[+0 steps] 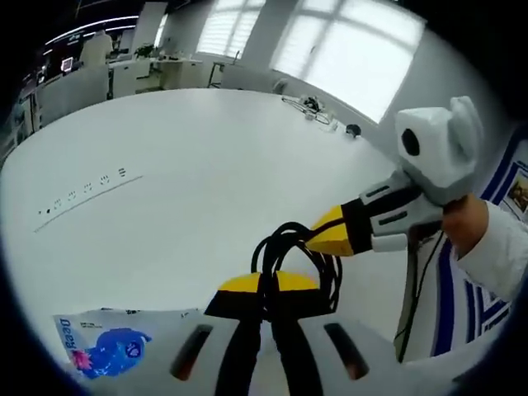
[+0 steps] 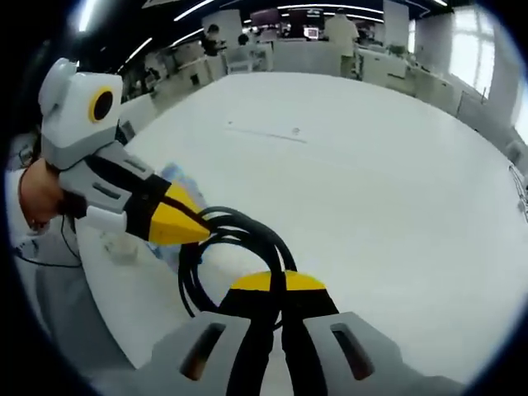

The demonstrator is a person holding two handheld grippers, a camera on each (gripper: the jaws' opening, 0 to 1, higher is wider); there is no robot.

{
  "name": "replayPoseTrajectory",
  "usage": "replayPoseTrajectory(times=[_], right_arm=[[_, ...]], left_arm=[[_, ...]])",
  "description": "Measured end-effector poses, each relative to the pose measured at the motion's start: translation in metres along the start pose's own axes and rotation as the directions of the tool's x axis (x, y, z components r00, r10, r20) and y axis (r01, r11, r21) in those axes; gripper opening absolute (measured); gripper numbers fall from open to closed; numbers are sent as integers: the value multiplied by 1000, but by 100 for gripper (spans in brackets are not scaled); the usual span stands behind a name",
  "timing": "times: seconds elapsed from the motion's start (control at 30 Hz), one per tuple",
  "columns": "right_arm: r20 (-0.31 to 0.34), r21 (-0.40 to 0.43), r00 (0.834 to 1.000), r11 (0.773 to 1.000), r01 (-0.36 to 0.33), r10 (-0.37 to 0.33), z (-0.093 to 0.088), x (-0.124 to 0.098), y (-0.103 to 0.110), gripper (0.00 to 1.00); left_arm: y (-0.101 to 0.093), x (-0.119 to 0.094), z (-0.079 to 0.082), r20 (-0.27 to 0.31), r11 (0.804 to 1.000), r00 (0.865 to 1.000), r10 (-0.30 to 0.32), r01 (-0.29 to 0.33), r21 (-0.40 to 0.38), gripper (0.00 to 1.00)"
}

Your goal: Arrange the tabletop items into an orderly group along one side of the table until the central work area is clear of visible clutter.

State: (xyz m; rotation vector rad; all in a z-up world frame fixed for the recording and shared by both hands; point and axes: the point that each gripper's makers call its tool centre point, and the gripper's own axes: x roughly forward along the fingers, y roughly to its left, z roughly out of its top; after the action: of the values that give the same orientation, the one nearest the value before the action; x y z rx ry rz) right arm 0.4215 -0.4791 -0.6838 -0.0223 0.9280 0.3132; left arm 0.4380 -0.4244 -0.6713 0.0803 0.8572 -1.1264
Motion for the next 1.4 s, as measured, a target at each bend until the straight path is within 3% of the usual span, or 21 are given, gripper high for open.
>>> replayPoseTrajectory(times=[0.3, 0.77, 1.4], right_arm=[[-63, -33, 998, 999, -22, 20, -12, 11, -19, 0], [-122, -78, 992, 996, -53, 43, -15, 29, -41, 0], [-192, -64, 978, 993, -94, 80, -35, 48, -44, 0]], left_arm=[[-1, 23, -6, -20, 999, 1000, 8, -9, -45, 1], [7, 50, -5, -49, 995, 998, 49, -54, -89, 1], [14, 67, -25, -121, 990, 991, 51, -66, -125, 1]])
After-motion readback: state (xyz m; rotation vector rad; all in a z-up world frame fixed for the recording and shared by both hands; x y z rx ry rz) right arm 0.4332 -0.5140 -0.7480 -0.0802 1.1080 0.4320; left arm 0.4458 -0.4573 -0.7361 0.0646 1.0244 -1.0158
